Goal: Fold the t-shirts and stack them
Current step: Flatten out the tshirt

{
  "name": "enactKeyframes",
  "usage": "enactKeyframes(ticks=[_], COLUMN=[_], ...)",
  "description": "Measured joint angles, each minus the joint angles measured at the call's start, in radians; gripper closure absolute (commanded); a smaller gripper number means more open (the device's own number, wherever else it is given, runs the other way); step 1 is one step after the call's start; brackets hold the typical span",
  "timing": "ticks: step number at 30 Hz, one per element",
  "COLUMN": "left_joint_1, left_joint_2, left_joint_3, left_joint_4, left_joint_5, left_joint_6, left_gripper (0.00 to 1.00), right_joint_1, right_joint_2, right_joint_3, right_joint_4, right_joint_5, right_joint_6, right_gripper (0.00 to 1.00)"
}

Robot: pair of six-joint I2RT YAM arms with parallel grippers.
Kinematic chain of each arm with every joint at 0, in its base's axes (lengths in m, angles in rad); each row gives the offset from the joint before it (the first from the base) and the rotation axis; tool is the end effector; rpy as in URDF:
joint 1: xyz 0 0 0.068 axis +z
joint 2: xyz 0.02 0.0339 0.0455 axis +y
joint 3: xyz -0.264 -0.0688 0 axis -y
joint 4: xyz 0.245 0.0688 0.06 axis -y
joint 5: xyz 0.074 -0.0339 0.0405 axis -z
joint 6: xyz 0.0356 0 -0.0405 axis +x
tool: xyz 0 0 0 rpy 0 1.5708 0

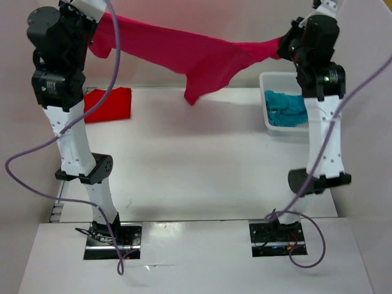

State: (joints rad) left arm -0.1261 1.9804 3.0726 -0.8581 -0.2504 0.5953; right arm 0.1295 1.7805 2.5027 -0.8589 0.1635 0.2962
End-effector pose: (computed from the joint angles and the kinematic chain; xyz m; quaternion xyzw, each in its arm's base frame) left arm 0.2890 -0.0278 0.6259 0.1253 0.6099 0.2563 0.7394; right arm 0.3252 0.0365 0.5638 0.1160 0.7442 0.0782 0.6532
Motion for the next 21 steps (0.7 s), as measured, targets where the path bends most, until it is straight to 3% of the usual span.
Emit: enactKeyframes(ticks=[4, 7, 10, 12, 14, 18, 21], left_joint_1=[0.004, 0.031, 0.075, 0.094, 0.098, 0.011, -0.105], left_joint_2=[0.008, 0.057, 0.126, 0.137, 0.089, -0.309, -0.544], left_joint_3=[0.069, 0.063, -0.019, -0.154, -0.369, -1.26, -1.581], left_joint_4=[-0.133, -0.256, -0.352, -0.396, -0.376, -0.047, -0.006], left_joint_5=[0.086, 0.187, 0.293, 0.372, 0.445, 0.427, 0.441], left_joint_6=[-0.001, -0.023, -0.05, -0.054, -0.05, -0.05, -0.05], left_gripper=[1.0, 1.0, 1.0, 1.0, 1.0, 1.0, 1.0], right_joint_1=[0.055, 0.105, 0.119, 0.123, 0.138, 0.178, 0.2], right_joint_2=[-0.219, -0.351, -0.412, -0.422, -0.43, -0.488, -0.552], right_joint_3=[-0.275, -0.568, -0.84, -0.999, -1.117, -1.242, -1.274], right_joint_4=[0.064, 0.115, 0.122, 0.11, 0.1, 0.084, 0.077], right_joint_5=[0.071, 0.104, 0.119, 0.122, 0.122, 0.113, 0.106], right_joint_6=[-0.009, 0.0, 0.024, 0.047, 0.072, 0.121, 0.151], right_gripper=[1.0, 1.0, 1.0, 1.0, 1.0, 1.0, 1.0])
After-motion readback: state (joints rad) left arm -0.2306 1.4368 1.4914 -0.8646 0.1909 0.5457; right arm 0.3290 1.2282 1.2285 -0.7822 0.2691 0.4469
